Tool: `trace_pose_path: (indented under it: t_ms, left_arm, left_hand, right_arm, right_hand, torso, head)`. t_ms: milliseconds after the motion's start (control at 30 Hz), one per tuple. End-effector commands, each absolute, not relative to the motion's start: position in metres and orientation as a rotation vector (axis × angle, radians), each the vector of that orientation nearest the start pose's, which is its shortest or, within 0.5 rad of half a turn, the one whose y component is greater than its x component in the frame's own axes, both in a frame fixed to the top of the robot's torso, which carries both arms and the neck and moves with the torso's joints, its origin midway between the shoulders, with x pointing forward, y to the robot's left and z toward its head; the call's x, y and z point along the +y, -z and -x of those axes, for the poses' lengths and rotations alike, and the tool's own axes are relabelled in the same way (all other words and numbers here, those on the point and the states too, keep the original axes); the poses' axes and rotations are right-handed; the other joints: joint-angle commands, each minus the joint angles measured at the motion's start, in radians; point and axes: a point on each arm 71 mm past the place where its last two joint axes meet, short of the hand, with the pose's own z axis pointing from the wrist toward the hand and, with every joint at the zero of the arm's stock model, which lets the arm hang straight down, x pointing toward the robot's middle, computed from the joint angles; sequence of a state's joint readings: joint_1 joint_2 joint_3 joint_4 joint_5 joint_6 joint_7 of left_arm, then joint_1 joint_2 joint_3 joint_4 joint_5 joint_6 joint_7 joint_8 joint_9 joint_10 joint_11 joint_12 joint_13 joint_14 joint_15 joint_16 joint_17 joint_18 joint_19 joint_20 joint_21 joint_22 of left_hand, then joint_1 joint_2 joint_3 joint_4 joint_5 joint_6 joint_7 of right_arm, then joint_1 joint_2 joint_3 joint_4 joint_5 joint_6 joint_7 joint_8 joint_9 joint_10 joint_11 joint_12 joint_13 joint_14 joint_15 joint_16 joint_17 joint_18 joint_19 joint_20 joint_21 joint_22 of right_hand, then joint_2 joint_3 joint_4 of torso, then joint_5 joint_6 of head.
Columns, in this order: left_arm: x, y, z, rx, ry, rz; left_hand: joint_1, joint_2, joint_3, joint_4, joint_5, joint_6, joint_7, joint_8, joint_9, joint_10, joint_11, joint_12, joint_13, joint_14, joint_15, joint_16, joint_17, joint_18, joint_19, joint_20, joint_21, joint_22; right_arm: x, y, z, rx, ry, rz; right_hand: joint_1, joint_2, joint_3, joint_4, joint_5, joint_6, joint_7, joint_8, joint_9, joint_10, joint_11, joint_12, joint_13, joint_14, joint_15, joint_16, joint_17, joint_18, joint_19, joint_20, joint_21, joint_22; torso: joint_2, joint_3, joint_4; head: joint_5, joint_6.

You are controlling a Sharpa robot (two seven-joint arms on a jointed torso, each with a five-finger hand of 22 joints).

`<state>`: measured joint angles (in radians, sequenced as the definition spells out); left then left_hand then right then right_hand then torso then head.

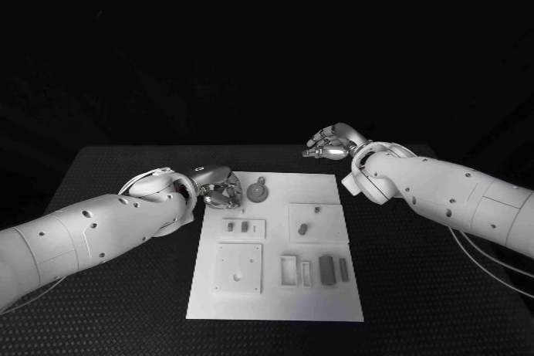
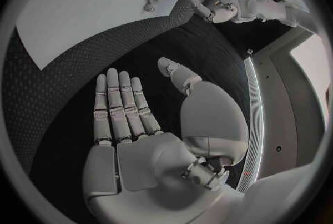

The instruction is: Assemble the parts on the task board

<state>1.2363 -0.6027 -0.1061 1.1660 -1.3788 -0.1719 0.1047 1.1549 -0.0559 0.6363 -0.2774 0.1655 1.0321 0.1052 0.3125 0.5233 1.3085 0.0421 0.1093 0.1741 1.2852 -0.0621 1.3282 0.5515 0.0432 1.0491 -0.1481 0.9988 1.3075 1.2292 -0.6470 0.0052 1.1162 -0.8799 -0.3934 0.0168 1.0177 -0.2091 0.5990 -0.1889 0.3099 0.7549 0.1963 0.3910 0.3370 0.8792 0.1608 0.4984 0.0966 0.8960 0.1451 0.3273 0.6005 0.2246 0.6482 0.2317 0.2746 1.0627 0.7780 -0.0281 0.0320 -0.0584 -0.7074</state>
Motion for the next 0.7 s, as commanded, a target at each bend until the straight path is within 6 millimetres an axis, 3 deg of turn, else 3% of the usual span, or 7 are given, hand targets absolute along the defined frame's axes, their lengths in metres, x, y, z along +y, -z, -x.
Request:
trace_pose_path:
  t_ms: [33,700]
  left_arm:
    - [0.1656,0.2146,-0.536,1.806,0.735,-0.275]
    - [0.1625,0.2211,-0.5363,1.848,0.727,-0.285]
  left_hand:
    - [-0.005,0.007,0.008,0.001,0.005,0.004,0.0,0.006,0.001,0.009,0.0,0.003,0.001,0.0,-0.01,0.004,-0.001,0.104,0.001,-0.011,0.003,0.014]
    - [-0.006,0.008,0.01,0.001,0.005,0.004,0.0,0.005,0.0,0.01,0.0,0.001,0.001,0.0,-0.01,0.003,-0.002,0.103,0.001,-0.012,0.002,0.014]
  right_arm:
    - [-0.2309,0.1766,-0.567,1.578,-0.797,-0.467]
    - [-0.23,0.1766,-0.5671,1.579,-0.799,-0.466]
  right_hand:
    - [0.003,-0.005,-0.005,-0.001,0.004,-0.004,0.012,0.006,-0.001,-0.002,0.003,-0.001,-0.002,-0.005,0.001,-0.001,-0.001,0.008,-0.005,0.002,-0.004,0.002]
    - [0.003,-0.005,-0.006,0.0,0.004,-0.005,0.012,0.007,-0.002,-0.002,0.003,-0.001,-0.003,-0.006,0.001,-0.001,-0.002,0.009,-0.004,0.002,-0.005,0.003]
  torso:
    - [0.0,0.0005,0.0001]
    - [0.0,0.0003,-0.0004]
  head:
    - [-0.001,-0.001]
    - [-0.003,-0.006]
